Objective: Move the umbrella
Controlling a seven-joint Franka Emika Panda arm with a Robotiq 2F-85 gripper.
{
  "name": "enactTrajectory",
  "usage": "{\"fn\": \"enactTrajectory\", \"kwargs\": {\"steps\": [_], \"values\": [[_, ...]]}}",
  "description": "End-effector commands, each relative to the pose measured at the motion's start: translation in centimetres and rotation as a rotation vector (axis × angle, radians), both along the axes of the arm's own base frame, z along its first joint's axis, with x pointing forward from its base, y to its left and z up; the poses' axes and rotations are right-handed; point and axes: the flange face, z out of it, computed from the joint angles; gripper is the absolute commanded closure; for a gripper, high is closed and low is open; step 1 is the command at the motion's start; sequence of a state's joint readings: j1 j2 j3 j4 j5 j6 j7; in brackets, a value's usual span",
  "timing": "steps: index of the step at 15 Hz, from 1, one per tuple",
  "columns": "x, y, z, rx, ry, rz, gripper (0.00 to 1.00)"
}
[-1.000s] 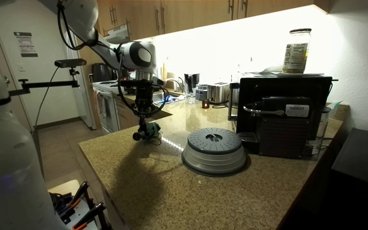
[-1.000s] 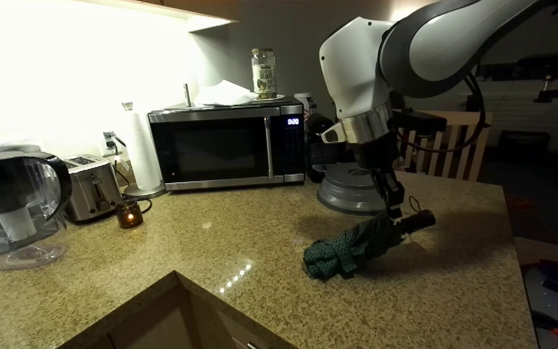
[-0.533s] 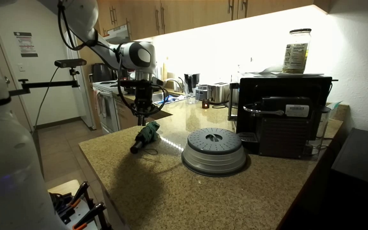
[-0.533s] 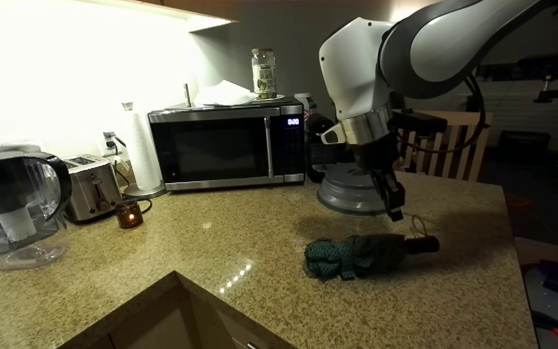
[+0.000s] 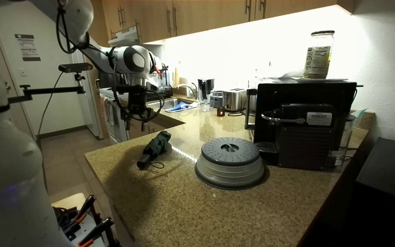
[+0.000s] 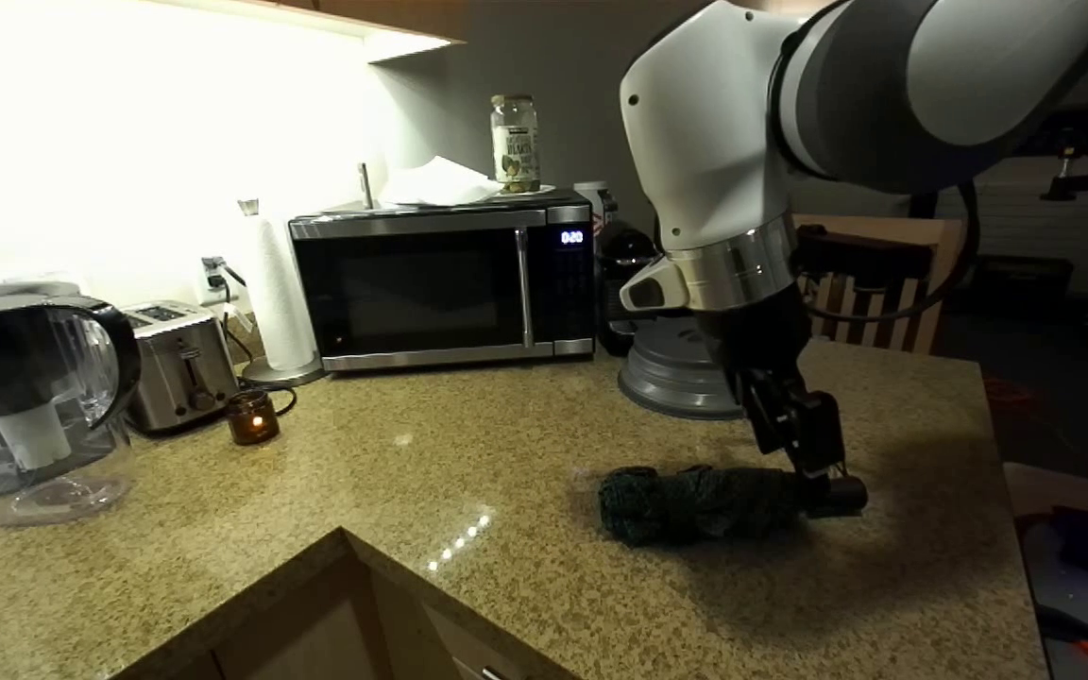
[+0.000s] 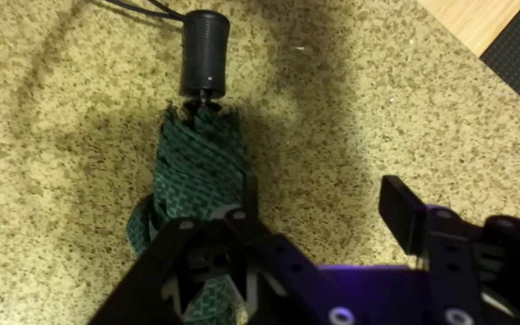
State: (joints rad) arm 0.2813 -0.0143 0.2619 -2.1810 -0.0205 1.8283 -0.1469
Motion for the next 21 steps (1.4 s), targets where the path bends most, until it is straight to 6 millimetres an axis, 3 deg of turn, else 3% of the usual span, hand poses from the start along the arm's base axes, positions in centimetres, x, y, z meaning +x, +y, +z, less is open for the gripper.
{"fn": "enactTrajectory", "kwargs": {"steps": [1,8,15,21], "values": [[-1.0,1.4,0.7,0.039,-0.004,0.025,0.0],[-0.4,1.2,-0.1,0.142,0.035,0.012,0.0],[1.6,-1.7,-2.6,0.014,0.006,0.021,0.0],[2.8,-2.0,-3.9,0.01,-0.077,0.057,0.0]]}}
